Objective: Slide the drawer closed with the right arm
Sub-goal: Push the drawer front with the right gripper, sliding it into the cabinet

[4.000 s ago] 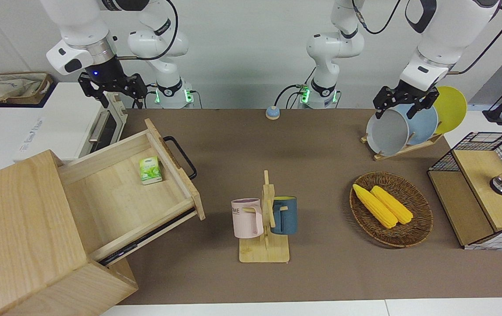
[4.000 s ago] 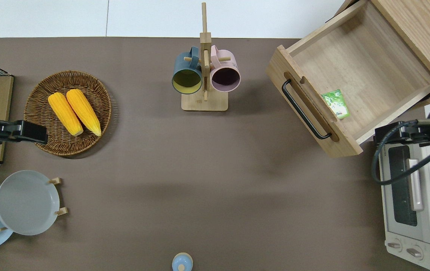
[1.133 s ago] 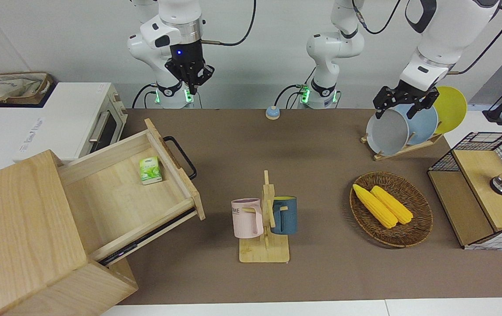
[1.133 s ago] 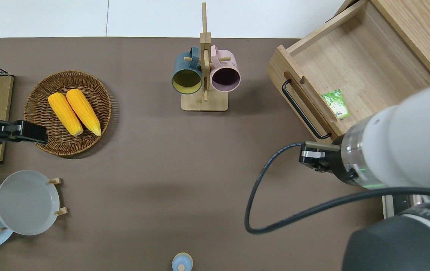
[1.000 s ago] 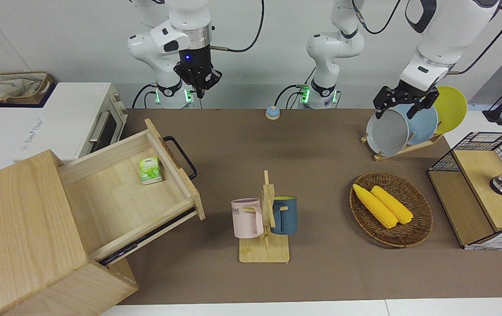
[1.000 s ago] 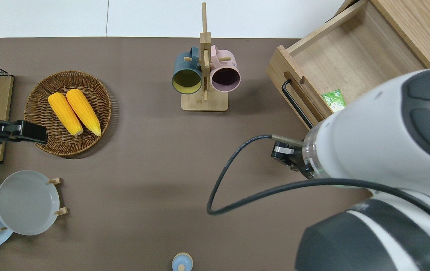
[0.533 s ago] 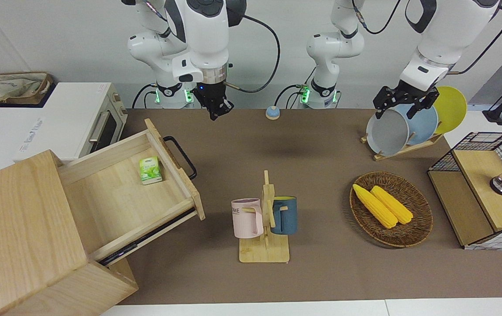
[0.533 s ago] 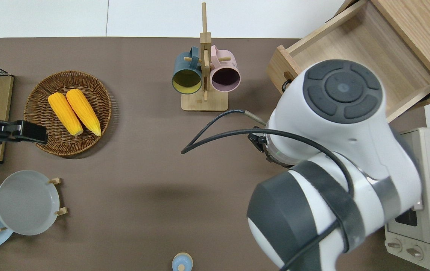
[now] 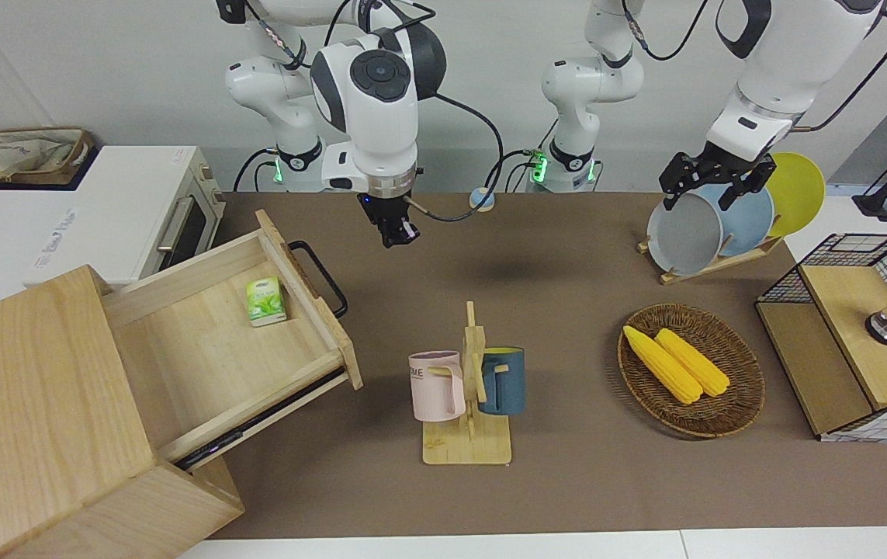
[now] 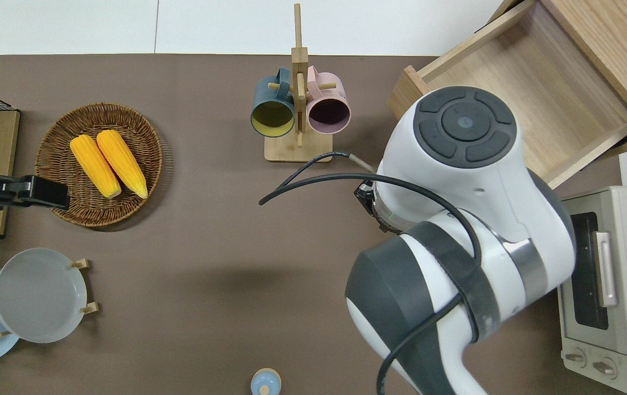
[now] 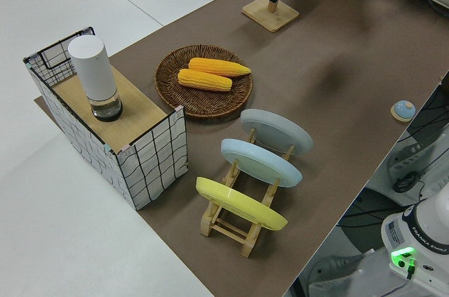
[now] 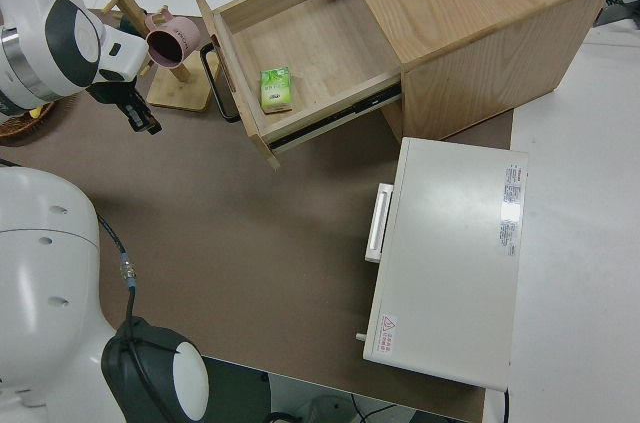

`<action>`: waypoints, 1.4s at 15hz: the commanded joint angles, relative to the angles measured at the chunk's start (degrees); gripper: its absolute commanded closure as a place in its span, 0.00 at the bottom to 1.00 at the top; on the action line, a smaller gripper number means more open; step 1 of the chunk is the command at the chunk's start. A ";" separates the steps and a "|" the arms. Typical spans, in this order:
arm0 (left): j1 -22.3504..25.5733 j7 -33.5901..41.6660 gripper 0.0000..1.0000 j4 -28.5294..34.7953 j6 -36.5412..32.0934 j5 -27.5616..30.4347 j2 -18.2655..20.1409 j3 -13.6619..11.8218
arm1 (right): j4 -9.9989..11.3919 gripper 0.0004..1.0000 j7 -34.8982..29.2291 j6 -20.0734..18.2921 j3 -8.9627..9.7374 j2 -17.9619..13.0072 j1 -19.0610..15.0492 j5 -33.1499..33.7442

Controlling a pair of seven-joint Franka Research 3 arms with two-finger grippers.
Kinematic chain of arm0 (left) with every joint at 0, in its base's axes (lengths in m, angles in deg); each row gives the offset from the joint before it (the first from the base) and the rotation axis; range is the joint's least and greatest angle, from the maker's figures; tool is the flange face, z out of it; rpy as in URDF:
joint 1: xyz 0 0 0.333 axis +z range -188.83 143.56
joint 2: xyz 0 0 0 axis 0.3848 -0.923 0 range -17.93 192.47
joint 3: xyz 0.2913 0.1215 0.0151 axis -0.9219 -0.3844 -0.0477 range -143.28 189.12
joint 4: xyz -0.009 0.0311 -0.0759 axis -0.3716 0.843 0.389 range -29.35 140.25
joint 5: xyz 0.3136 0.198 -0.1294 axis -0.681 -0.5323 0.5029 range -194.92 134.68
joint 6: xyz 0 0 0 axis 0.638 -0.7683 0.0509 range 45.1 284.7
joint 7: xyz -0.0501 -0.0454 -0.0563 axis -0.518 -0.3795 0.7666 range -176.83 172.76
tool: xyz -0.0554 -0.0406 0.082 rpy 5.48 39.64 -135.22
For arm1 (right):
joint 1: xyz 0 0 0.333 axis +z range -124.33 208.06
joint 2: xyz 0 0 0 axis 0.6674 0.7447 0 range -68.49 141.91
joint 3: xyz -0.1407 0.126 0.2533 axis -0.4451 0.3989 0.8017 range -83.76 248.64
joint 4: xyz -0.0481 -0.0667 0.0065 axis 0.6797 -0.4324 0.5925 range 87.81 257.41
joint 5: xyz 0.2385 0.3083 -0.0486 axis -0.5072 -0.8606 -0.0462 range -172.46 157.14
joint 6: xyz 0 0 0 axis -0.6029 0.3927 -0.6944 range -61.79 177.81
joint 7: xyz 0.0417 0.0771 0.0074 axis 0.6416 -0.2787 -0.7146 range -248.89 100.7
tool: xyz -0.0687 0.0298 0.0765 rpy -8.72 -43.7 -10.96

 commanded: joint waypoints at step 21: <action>0.31 0.51 0.01 -1.49 -1.13 -0.99 -0.65 0.41 | -2.71 1.00 5.84 6.86 -0.33 6.22 -10.00 2.37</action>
